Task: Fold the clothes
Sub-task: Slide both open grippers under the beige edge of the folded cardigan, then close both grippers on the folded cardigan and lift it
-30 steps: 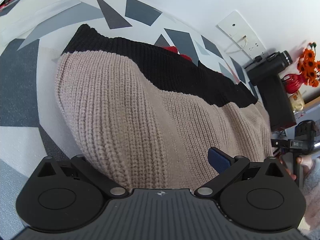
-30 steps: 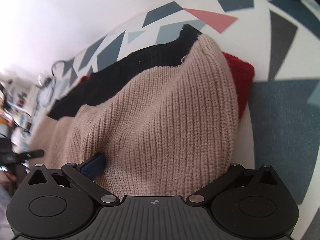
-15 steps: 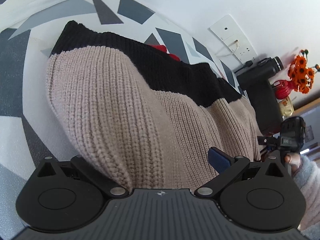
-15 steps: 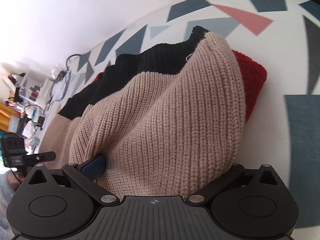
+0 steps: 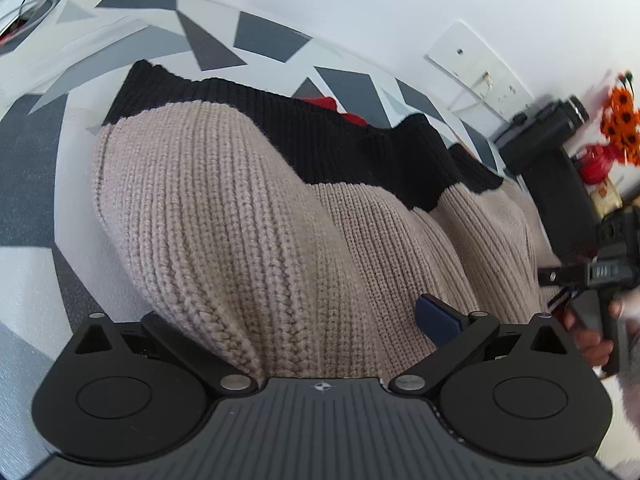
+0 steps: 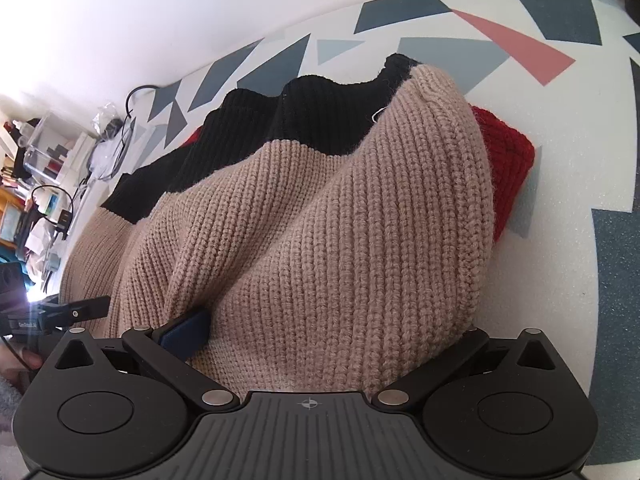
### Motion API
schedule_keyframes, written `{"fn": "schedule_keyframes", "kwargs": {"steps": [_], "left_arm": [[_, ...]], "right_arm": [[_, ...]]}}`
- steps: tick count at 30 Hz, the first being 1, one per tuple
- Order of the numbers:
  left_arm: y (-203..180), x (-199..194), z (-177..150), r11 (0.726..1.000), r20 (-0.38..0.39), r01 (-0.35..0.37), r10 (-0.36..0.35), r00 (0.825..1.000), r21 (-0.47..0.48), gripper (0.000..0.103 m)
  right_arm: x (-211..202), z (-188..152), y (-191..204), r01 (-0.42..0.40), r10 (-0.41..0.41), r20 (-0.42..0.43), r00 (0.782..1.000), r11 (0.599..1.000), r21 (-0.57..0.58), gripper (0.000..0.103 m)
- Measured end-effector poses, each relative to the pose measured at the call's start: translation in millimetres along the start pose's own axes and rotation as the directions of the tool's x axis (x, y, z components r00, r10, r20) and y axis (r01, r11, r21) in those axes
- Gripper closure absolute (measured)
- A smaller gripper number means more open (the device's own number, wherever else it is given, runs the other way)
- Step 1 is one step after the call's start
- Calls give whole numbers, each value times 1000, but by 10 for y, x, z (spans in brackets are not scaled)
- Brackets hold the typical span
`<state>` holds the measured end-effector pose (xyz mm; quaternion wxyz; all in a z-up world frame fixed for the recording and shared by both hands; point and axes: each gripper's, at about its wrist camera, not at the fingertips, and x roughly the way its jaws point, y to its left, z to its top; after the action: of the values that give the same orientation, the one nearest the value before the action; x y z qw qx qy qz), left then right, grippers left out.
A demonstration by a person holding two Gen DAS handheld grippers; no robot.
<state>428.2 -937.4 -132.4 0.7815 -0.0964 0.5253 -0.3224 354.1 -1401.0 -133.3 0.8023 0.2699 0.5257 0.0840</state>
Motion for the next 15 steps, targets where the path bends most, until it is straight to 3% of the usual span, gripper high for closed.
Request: {"fn": "schedule_keyframes", "kwargs": {"steps": [1, 2, 3, 4, 6, 7, 12, 15], "left_arm": [[-22, -33, -8, 999, 8, -53, 53, 999, 8, 34], [-6, -69, -13, 997, 13, -74, 74, 997, -2, 44], [54, -92, -28, 997, 16, -55, 56, 998, -48, 46], [119, -114, -44, 995, 19, -31, 33, 999, -98, 48], [101, -160, -80, 994, 34, -50, 54, 998, -99, 49], [69, -189, -94, 994, 41, -68, 72, 997, -89, 50], [-34, -444, -144, 992, 115, -108, 114, 987, -57, 51], [-35, -629, -145, 990, 156, -128, 136, 978, -61, 52]], "right_arm": [[-2, -27, 16, 8, -8, 10, 1000, 1000, -12, 1], [-6, -56, 34, 18, -17, 22, 1000, 1000, -23, 1], [-18, -90, 57, 32, -31, 45, 999, 999, -29, 4], [-30, -124, 80, 46, -44, 67, 997, 998, -34, 19], [-94, -185, 93, 39, -37, 111, 993, 999, -16, 49], [-139, -212, 90, 25, -25, 131, 991, 1000, 2, 57], [-325, -283, 232, 38, -38, 211, 977, 999, 6, 62], [-462, -262, 289, 3, -6, 269, 963, 1000, 12, 63]]}}
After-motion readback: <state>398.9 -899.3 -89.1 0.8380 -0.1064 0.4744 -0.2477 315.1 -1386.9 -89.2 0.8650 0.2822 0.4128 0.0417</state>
